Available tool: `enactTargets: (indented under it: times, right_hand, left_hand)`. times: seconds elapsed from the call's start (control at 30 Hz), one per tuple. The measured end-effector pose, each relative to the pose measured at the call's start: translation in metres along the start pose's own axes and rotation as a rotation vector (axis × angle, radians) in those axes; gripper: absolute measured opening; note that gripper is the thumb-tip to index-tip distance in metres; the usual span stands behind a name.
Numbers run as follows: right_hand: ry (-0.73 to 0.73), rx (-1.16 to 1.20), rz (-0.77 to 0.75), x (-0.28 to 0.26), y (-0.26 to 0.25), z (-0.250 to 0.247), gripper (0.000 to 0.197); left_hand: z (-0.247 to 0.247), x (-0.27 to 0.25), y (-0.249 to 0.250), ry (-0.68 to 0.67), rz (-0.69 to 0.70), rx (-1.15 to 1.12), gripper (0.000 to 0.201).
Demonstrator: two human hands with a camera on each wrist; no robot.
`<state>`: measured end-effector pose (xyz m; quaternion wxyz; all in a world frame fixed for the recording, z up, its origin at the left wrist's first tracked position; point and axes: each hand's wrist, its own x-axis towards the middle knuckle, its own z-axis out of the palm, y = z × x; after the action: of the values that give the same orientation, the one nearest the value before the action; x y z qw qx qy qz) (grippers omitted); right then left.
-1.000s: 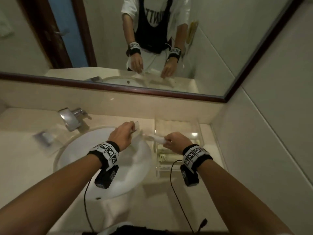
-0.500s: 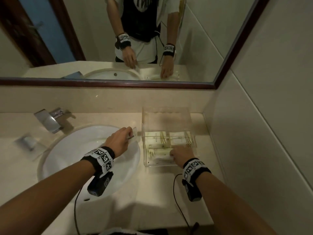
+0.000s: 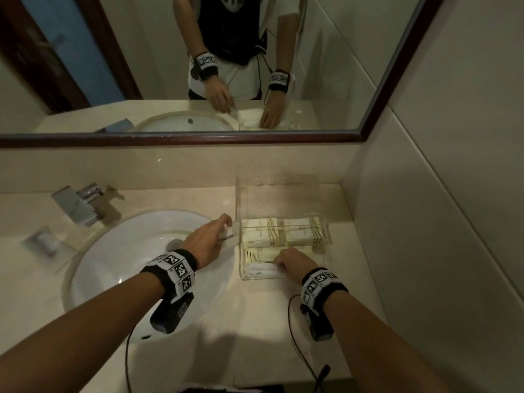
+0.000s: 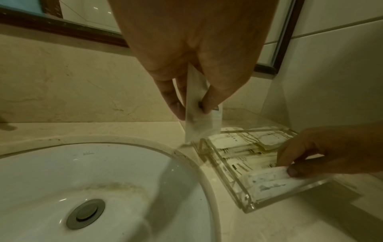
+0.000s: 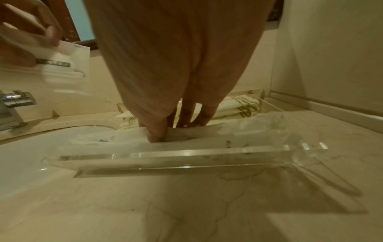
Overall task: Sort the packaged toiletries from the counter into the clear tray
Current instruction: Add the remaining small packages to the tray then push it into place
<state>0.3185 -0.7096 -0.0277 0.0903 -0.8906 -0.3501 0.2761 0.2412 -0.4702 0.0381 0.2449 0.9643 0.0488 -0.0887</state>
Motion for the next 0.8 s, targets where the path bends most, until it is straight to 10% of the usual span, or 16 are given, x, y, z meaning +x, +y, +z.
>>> enactTargets:
  times: [0.4, 0.8]
  right_hand:
    - [0.294, 0.417, 0.055, -0.011, 0.016, 0.007, 0.022]
    - [0.416, 0.785, 0.197, -0.018, 0.015, -0.009, 0.024]
  left_hand:
    - [0.031, 0.023, 0.028, -0.081, 0.074, 0.009, 0.004]
    - [0.061, 0.032, 0.044, -0.029, 0.287, 0.173, 0.014]
